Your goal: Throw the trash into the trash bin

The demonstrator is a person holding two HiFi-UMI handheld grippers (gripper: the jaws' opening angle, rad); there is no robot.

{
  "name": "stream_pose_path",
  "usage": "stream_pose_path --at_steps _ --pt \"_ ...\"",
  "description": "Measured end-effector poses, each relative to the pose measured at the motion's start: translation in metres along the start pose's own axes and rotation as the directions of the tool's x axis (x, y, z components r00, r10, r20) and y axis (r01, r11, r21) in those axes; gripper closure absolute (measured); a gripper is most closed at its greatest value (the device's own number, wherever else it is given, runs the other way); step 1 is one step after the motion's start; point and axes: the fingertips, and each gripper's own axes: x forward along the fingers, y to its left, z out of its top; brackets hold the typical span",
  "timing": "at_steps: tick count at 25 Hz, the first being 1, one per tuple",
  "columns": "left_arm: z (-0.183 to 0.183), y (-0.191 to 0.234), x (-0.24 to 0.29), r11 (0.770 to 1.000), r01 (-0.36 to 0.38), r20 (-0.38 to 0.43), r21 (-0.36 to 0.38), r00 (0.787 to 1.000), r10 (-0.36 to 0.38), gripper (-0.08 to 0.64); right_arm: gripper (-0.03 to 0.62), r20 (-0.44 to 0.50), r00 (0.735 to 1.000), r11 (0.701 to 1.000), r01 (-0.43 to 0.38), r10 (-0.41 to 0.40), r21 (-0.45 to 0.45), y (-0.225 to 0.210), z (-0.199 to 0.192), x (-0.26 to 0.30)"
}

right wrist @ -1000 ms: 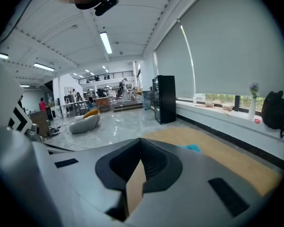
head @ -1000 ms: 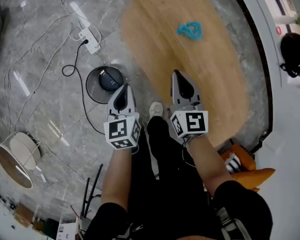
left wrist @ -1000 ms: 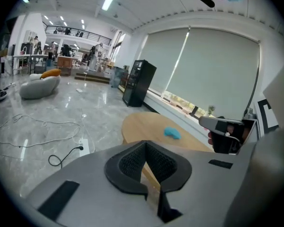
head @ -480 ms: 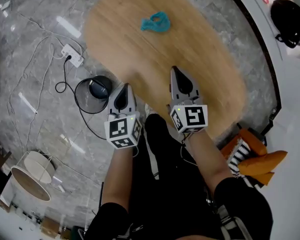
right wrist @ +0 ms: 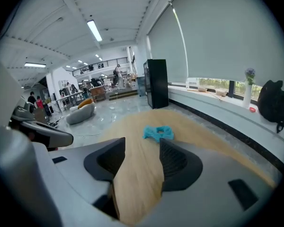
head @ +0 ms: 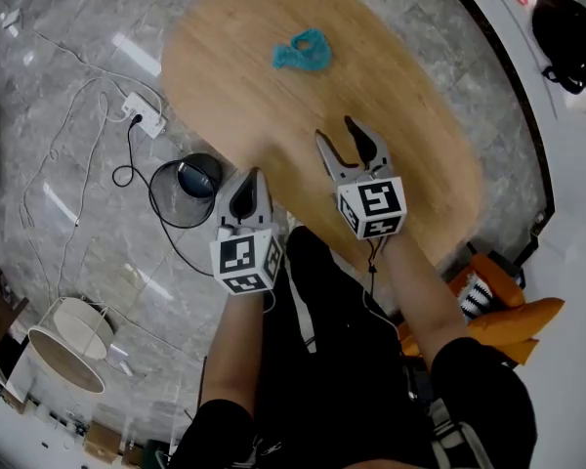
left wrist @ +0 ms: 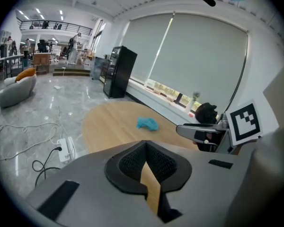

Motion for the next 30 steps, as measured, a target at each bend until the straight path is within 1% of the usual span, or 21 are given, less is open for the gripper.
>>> stream_pose_path --at_steps 4,6,9,12,17,21,25,26,28,29,30 --pt "-0.002 0.006 0.000 1.000 -0.009 -0.012 -0.014 1.000 0.008 0.548 0.390 -0.042 0.999 0.997 -0.018 0.015 -0.069 -0.019 0.008 0.035" --pt "-0.003 0.009 0.001 1.000 -0.019 -0.016 -0.020 1.000 0.018 0.549 0.372 -0.070 0.997 0.994 -0.037 0.030 -0.105 -0.029 0.011 0.056" --pt "-0.001 0.017 -0.001 0.999 -0.040 -0.016 -0.031 0.999 0.039 0.549 0.353 -0.126 0.991 0.990 -0.064 0.048 -0.128 -0.040 0.008 0.087" --pt "0.001 0.026 -0.004 0.997 -0.061 -0.014 -0.050 0.998 0.061 0.548 0.348 -0.169 0.985 0.984 -0.072 0.044 -0.162 -0.048 0.003 0.113" --pt "0.003 0.036 -0.006 0.993 -0.088 -0.022 -0.074 0.996 0.086 0.548 0.348 -0.244 0.970 0.974 -0.069 0.015 -0.215 -0.058 -0.004 0.155" --pt "-0.003 0.038 -0.005 0.992 -0.091 -0.040 -0.089 0.995 0.088 0.548 0.348 -0.278 0.960 0.978 -0.043 -0.015 -0.202 -0.073 -0.006 0.182" --pt "-0.012 0.040 -0.005 0.992 -0.092 -0.060 -0.085 0.994 0.087 0.548 0.350 -0.325 0.945 0.983 -0.015 -0.046 -0.184 -0.085 -0.018 0.194" --pt "-0.014 0.040 -0.005 0.992 -0.092 -0.065 -0.084 0.994 0.087 0.548 0.357 -0.335 0.941 0.983 -0.021 -0.041 -0.181 -0.085 -0.021 0.195" --pt "-0.017 0.042 -0.005 0.992 -0.091 -0.075 -0.082 0.994 0.085 0.548 0.400 -0.343 0.939 0.985 -0.044 -0.017 -0.169 -0.081 -0.026 0.194" --pt "-0.017 0.042 -0.004 0.993 -0.090 -0.077 -0.081 0.994 0.083 0.549 0.434 -0.344 0.939 0.984 -0.051 -0.011 -0.171 -0.078 -0.027 0.194" --pt "-0.017 0.042 -0.003 0.993 -0.088 -0.078 -0.080 0.994 0.082 0.548 0.489 -0.343 0.939 0.982 -0.052 -0.014 -0.182 -0.076 -0.027 0.194"
